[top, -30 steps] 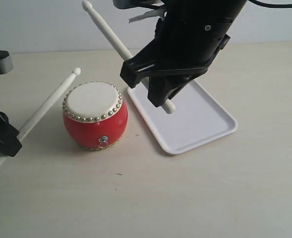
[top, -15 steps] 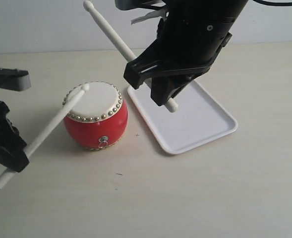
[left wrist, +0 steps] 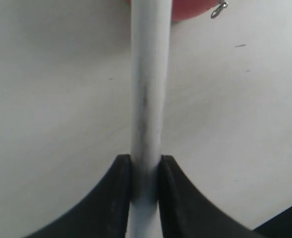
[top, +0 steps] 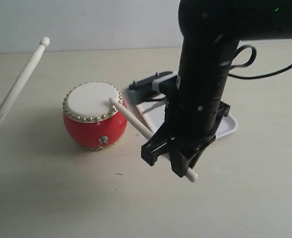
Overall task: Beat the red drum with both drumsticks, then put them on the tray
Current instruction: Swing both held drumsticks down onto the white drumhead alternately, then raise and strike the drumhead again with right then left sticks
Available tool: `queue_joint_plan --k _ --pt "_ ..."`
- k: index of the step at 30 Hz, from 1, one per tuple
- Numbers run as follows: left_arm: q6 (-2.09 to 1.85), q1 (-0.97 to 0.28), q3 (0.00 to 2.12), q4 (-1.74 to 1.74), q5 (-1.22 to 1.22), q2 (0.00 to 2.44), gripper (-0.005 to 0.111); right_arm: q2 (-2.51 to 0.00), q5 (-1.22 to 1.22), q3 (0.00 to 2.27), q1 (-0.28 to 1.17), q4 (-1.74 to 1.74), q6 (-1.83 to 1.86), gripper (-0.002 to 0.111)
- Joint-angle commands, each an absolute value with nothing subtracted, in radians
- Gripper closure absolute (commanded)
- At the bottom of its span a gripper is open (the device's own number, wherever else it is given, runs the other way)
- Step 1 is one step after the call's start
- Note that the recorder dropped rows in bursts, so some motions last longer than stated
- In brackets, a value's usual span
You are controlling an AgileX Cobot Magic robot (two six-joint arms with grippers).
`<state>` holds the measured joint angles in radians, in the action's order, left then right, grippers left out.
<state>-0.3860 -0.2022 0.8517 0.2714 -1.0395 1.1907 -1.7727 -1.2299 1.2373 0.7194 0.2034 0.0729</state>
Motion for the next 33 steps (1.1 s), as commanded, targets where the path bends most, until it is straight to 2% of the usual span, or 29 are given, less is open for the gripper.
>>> queue_joint_plan --k 1,6,9,14,19,22,33 --pt "-0.389 -0.200 0.847 0.301 -1.051 1.183 0.107 -1.801 -1.221 1.266 0.722 0.207 0.086 0.108" --pt "-0.403 -0.214 0.847 0.317 -1.049 1.185 0.107 -1.669 -1.221 1.338 0.722 0.206 0.084 0.108" --pt "-0.425 -0.273 0.847 0.332 -1.049 1.224 0.107 -1.582 -1.221 1.375 0.722 0.180 0.080 0.108" --pt "-0.425 -0.362 0.847 0.299 -1.049 1.385 0.107 -1.509 -1.221 1.388 0.722 0.125 0.063 0.108" --pt "-0.425 -0.370 0.852 0.299 -1.047 1.586 0.107 -1.506 -1.221 1.388 0.722 0.136 0.054 0.108" --pt "-0.438 -0.370 0.870 0.350 -1.079 1.621 0.107 -1.504 -1.221 1.388 0.722 0.152 0.054 0.108" --pt "-0.412 -0.368 0.846 0.335 -1.104 1.222 0.107 -1.620 -1.221 1.318 0.722 0.268 0.110 0.108"
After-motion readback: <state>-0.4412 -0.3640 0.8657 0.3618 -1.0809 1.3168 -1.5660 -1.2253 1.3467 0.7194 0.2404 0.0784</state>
